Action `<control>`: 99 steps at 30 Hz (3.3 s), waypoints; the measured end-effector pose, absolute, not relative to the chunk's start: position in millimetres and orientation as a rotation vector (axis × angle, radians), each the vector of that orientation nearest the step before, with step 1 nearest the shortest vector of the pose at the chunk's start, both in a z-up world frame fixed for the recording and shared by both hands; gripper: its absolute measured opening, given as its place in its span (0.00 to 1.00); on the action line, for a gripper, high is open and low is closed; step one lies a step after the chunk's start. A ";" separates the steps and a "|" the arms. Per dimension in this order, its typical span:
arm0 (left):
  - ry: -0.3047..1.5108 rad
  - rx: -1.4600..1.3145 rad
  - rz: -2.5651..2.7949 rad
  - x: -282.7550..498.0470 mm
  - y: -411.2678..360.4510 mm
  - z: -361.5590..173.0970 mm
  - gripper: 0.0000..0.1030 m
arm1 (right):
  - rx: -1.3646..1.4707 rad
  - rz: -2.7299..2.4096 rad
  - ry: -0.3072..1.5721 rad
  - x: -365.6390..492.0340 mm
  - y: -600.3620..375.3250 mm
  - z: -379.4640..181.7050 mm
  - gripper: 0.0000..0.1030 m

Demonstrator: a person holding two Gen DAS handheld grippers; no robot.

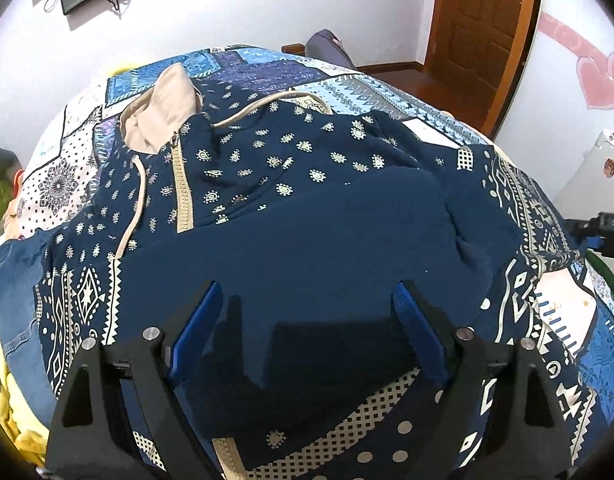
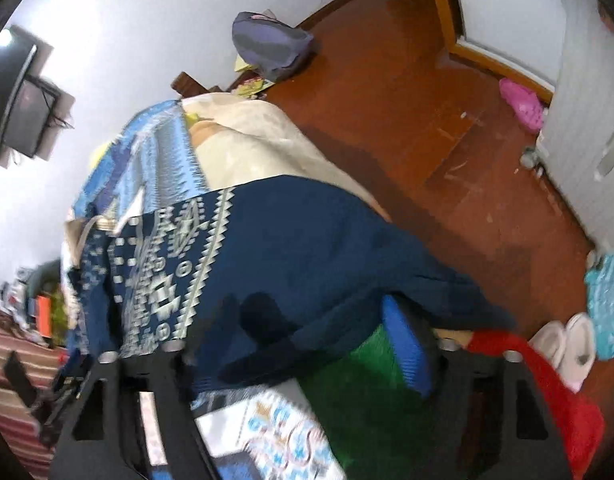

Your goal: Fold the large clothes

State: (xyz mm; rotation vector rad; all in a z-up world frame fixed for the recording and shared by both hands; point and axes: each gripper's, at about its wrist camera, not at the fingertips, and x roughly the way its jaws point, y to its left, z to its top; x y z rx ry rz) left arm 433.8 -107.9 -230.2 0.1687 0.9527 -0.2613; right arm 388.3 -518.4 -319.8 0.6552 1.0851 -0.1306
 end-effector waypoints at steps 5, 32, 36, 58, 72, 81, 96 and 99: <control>0.932 0.153 -0.253 428.1 -101.4 -220.2 0.85 | 0.545 -0.121 1.073 400.6 -507.8 -313.9 0.15; 0.687 0.093 -0.220 348.5 -22.7 -119.5 0.85 | 0.223 0.367 0.876 442.7 -238.5 -171.6 0.07; 0.686 0.081 -0.214 340.0 -11.7 -116.6 0.85 | 0.182 0.362 1.011 443.5 -202.7 -225.8 0.08; 0.703 0.102 -0.217 314.3 -17.3 -123.2 0.85 | -0.045 0.369 1.219 382.8 -201.0 -263.0 0.08; 0.802 0.143 -0.371 361.1 -104.2 -139.8 0.85 | 0.172 0.293 1.076 355.9 -312.5 -209.1 0.08; 0.930 0.240 -0.537 411.4 -210.0 -179.8 0.85 | 0.267 0.131 1.054 353.7 -396.9 -223.3 0.08; 1.025 0.324 -0.490 468.7 -278.4 -235.1 0.30 | 0.330 0.096 1.096 355.6 -422.6 -258.9 0.08; 1.038 0.208 -0.536 476.2 -269.0 -218.6 0.07 | 0.332 0.106 1.093 356.7 -419.0 -256.9 0.08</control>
